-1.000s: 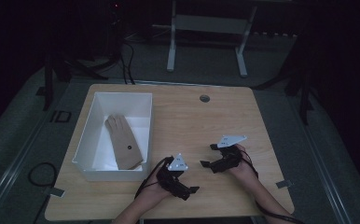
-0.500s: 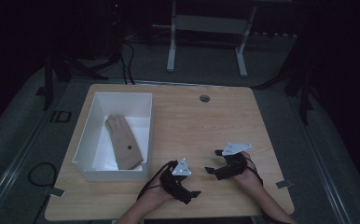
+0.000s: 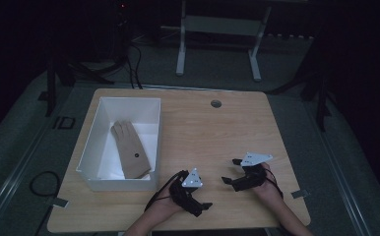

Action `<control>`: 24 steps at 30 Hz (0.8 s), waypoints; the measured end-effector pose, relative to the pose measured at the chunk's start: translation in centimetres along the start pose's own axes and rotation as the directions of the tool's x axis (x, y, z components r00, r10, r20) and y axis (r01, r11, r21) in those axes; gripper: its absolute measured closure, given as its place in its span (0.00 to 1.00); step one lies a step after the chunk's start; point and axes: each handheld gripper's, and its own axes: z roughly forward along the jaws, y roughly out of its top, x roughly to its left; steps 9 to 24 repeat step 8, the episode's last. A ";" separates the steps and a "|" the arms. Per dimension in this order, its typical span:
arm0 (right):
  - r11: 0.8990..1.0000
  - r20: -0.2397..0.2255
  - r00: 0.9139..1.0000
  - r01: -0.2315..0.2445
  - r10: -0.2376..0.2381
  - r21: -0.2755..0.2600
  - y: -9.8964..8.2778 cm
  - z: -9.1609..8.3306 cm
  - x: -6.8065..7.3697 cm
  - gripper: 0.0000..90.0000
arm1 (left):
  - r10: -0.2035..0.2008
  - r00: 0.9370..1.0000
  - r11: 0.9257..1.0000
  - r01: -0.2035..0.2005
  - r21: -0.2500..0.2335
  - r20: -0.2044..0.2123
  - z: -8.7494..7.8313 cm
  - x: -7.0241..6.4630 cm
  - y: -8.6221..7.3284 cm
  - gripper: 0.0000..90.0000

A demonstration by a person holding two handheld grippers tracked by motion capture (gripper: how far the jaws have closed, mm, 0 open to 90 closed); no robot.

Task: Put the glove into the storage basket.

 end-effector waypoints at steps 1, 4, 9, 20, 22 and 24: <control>1.000 -0.001 1.000 -0.002 0.002 -0.003 0.0 0.0 0.0 0.14 | -0.002 1.000 1.000 0.002 -0.001 0.001 0.0 0.0 0.0 0.05; 1.000 0.000 1.000 0.002 -0.002 0.002 -0.1 0.1 -0.1 0.14 | 0.002 1.000 1.000 -0.002 -0.003 0.000 -0.1 0.0 -0.1 0.05; 1.000 0.006 1.000 -0.001 0.001 0.002 -0.2 0.2 -0.1 0.14 | -0.002 1.000 1.000 0.002 -0.005 0.003 -0.1 0.0 -0.1 0.05; 1.000 0.006 1.000 -0.001 0.001 0.002 -0.2 0.2 -0.1 0.14 | -0.002 1.000 1.000 0.002 -0.005 0.003 -0.1 0.0 -0.1 0.05; 1.000 0.006 1.000 -0.001 0.001 0.002 -0.2 0.2 -0.1 0.14 | -0.002 1.000 1.000 0.002 -0.005 0.003 -0.1 0.0 -0.1 0.05; 1.000 0.006 1.000 -0.001 0.001 0.002 -0.2 0.2 -0.1 0.14 | -0.002 1.000 1.000 0.002 -0.005 0.003 -0.1 0.0 -0.1 0.05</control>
